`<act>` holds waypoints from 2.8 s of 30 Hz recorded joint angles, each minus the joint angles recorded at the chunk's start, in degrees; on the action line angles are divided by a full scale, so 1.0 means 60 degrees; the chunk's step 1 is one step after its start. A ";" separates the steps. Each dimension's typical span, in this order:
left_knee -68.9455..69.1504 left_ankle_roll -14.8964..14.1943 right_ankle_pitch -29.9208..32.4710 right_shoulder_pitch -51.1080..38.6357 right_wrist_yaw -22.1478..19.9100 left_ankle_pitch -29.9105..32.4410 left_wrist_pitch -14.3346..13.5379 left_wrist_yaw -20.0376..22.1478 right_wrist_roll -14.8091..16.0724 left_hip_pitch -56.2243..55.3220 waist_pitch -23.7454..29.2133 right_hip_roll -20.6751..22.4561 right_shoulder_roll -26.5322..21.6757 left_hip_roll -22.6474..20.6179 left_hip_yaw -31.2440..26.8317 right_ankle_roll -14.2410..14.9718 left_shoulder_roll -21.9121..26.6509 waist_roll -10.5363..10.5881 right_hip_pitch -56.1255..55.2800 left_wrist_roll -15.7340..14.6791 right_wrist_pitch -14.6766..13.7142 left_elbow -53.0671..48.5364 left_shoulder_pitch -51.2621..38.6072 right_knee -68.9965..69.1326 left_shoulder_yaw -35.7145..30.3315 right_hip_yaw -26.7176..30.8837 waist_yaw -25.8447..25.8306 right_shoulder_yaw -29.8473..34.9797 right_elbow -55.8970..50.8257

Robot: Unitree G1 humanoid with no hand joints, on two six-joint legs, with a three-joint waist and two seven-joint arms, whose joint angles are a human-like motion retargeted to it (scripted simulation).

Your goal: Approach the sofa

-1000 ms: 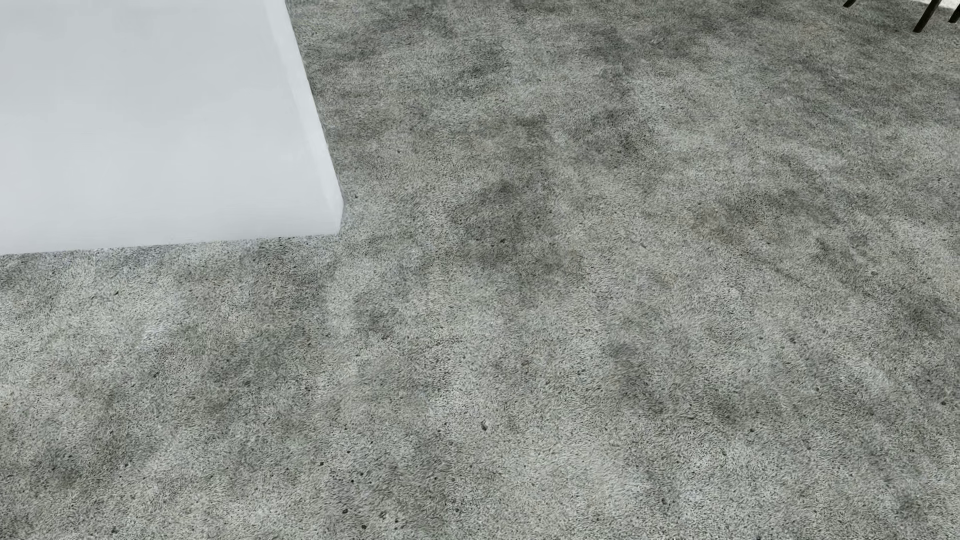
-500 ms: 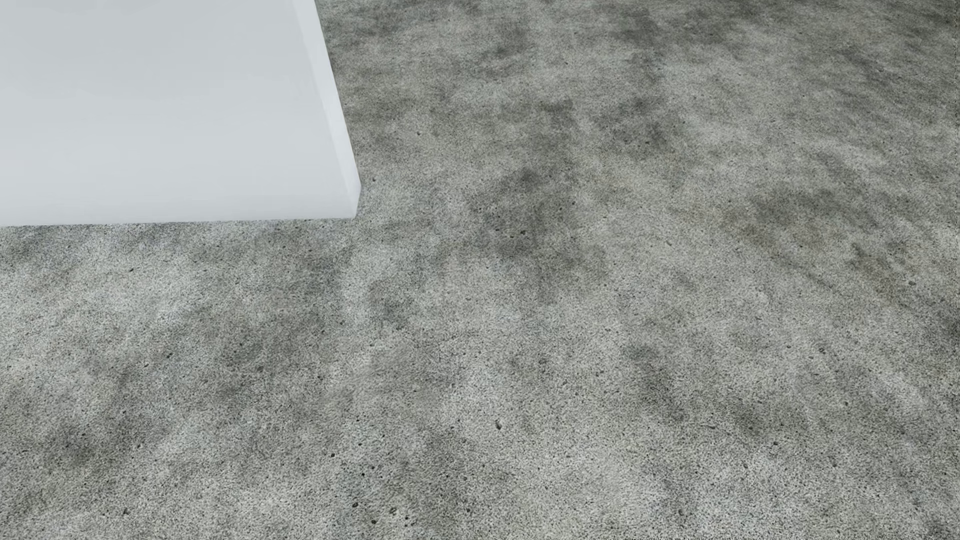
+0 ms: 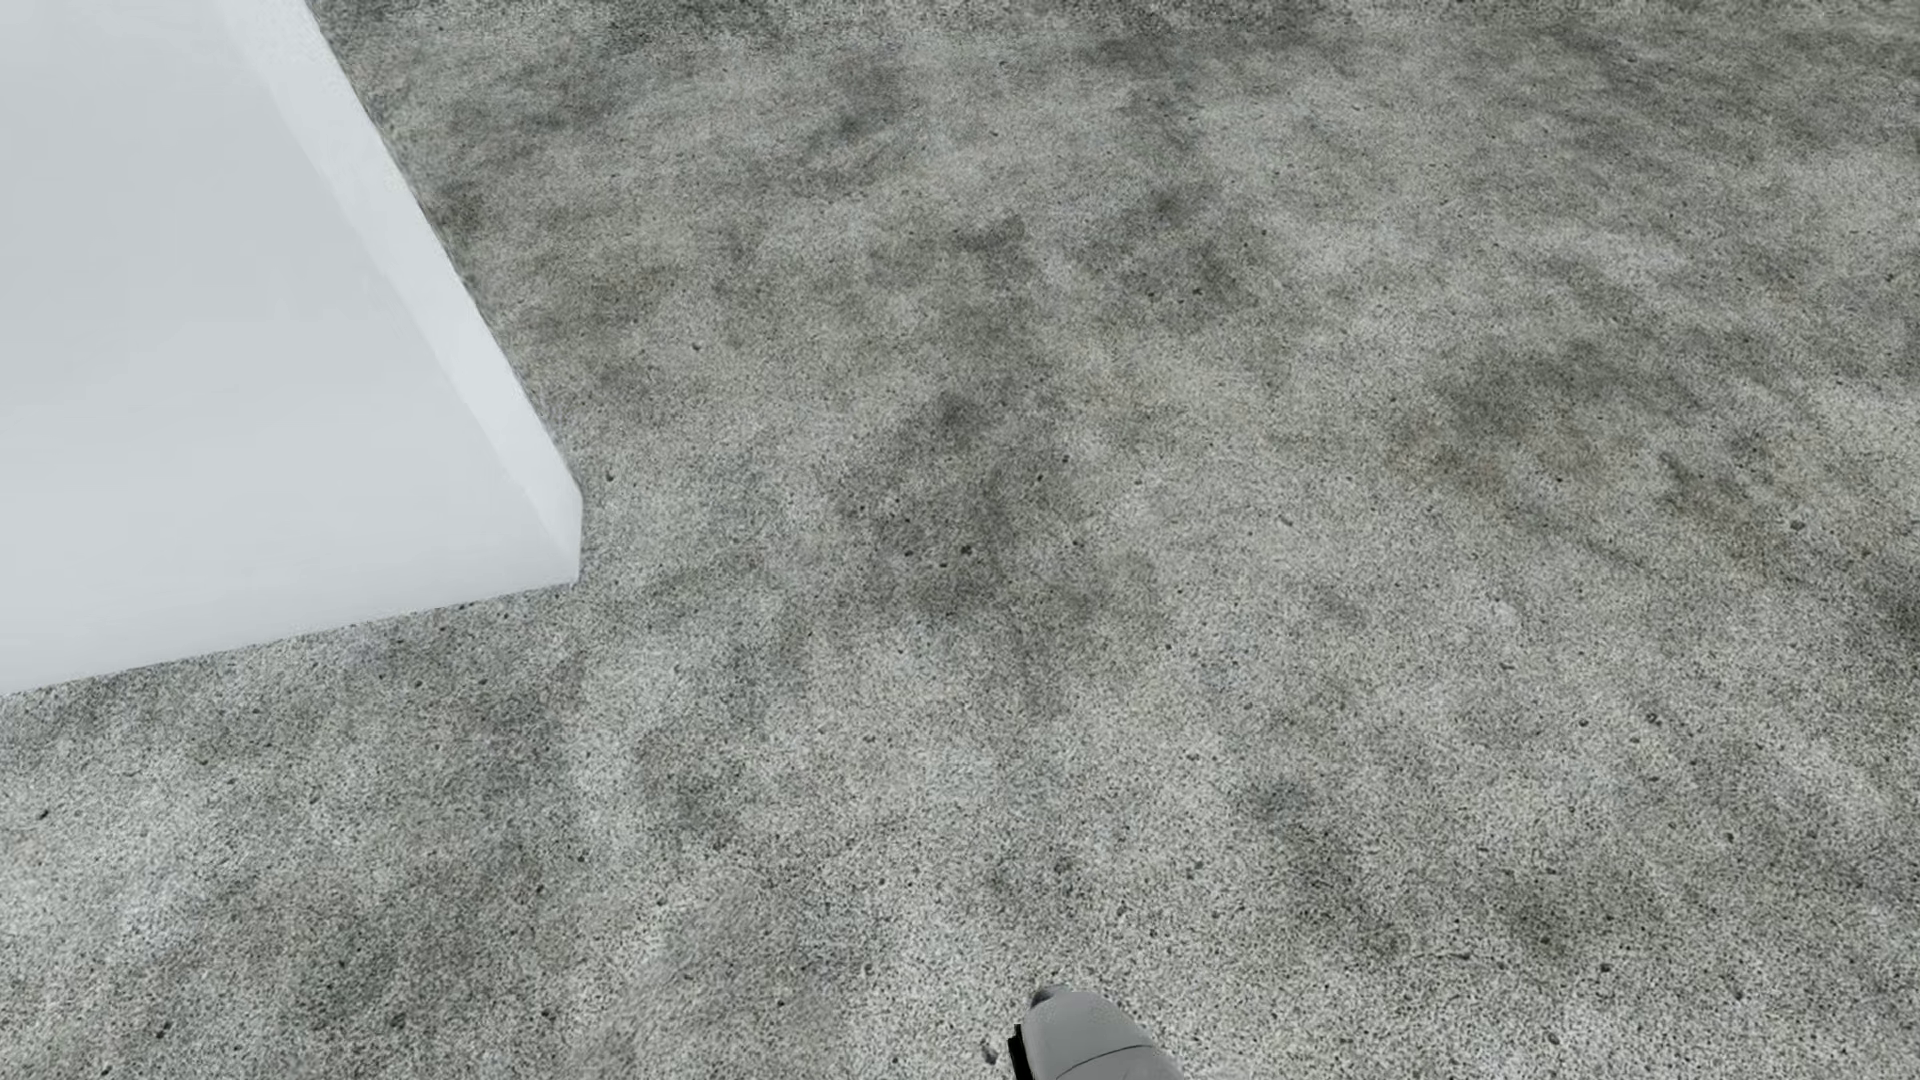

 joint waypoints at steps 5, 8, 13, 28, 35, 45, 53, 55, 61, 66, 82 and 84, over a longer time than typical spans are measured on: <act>0.7259 0.0000 -0.1139 -0.0425 0.0000 0.2219 0.0000 0.0000 0.0000 -0.4757 0.0408 0.0543 0.0084 -0.0002 0.0000 0.0000 0.0012 -0.0401 0.3386 0.0000 0.0000 0.0176 0.0894 -0.1220 0.0004 0.0000 0.2047 -0.0160 -0.0938; 0.3116 0.0000 -0.0892 -0.0795 0.0000 0.3703 0.0000 0.0000 0.0000 -0.6649 0.0571 0.0457 -0.0075 -0.0348 0.0000 0.0000 0.0174 -0.0731 0.5846 0.0000 0.0000 -0.0144 0.1408 -0.3085 0.0290 0.0000 0.3734 -0.0287 -0.1879; -0.1218 0.0000 -0.1471 -0.1647 0.0000 -0.0320 0.0000 0.0000 0.0000 -0.7905 0.0297 0.0298 -0.0447 -0.0272 0.0000 0.0000 0.0270 -0.0779 0.8229 0.0000 0.0000 -0.0151 0.1880 -0.3733 0.0129 0.0000 0.5006 -0.0683 -0.2547; -0.1525 0.0000 0.1350 0.0021 0.0000 -0.1868 0.0000 0.0000 0.0000 -0.0183 -0.0041 -0.0659 -0.0140 -0.0804 0.0000 0.0000 0.0807 -0.0532 0.1009 0.0000 0.0000 -0.1444 -0.0799 -0.3838 0.1666 0.0000 0.0668 -0.0184 -0.1013; 0.7722 0.0000 0.0309 -0.0145 0.0000 0.2497 0.0000 0.0000 0.0000 -0.4036 0.0156 0.0547 -0.0053 0.0325 0.0000 0.0000 0.0001 -0.0017 0.3543 0.0000 0.0000 -0.0569 0.0408 -0.1751 0.0929 0.0000 0.1628 -0.0079 -0.0344; 0.0337 0.0000 0.2202 -0.0494 0.0000 0.3429 0.0000 0.0000 0.0000 -0.6874 -0.0068 -0.0405 -0.0411 -0.1062 0.0000 0.0000 0.0364 -0.1122 0.6988 0.0000 0.0000 0.0399 0.2118 -0.0123 -0.0043 0.0000 0.3752 -0.1675 -0.2348; -0.1296 0.0000 0.0766 0.0424 0.0000 -0.1283 0.0000 0.0000 0.0000 -0.1297 0.0179 -0.0388 -0.0423 -0.1002 0.0000 0.0000 0.0639 -0.0567 0.1634 0.0000 0.0000 -0.0459 0.0593 -0.3222 0.0960 0.0000 0.0797 -0.0911 -0.1288; -0.1092 0.0000 0.1035 0.0740 0.0000 -0.1922 0.0000 0.0000 0.0000 -0.0592 -0.0099 -0.0776 -0.0484 -0.0852 0.0000 0.0000 0.0784 -0.0253 0.0936 0.0000 0.0000 -0.0748 0.0270 -0.3432 0.1177 0.0000 0.0261 -0.1058 -0.1163; 0.6328 0.0000 0.0648 0.0472 0.0000 0.3654 0.0000 0.0000 0.0000 -0.3693 0.0256 -0.0603 -0.0182 -0.0182 0.0000 0.0000 0.0162 0.0376 0.2819 0.0000 0.0000 -0.0542 0.0547 -0.0960 0.0718 0.0000 0.0960 -0.0867 -0.0231; 0.1226 0.0000 -0.0797 0.0492 0.0000 0.3498 0.0000 0.0000 0.0000 -0.7862 0.0170 -0.1083 -0.0418 0.0079 0.0000 0.0000 0.0119 -0.0281 0.6904 0.0000 0.0000 0.0028 0.1635 -0.3114 0.0513 0.0000 0.3673 -0.0706 -0.2396; -0.1416 0.0000 0.0272 0.0502 0.0000 -0.1348 0.0000 0.0000 0.0000 -0.1279 0.0406 -0.0665 -0.0419 -0.0921 0.0000 0.0000 0.0529 -0.0457 0.1373 0.0000 0.0000 -0.2005 0.0195 -0.1856 0.1961 0.0000 0.0904 -0.0304 -0.1596; -0.1588 0.0000 0.0338 0.0679 0.0000 -0.2210 0.0000 0.0000 0.0000 -0.0262 0.0118 -0.1034 -0.0402 -0.0594 0.0000 0.0000 0.0667 -0.0481 0.0880 0.0000 0.0000 -0.2762 -0.0463 -0.4079 0.2241 0.0000 0.0451 -0.0412 -0.1723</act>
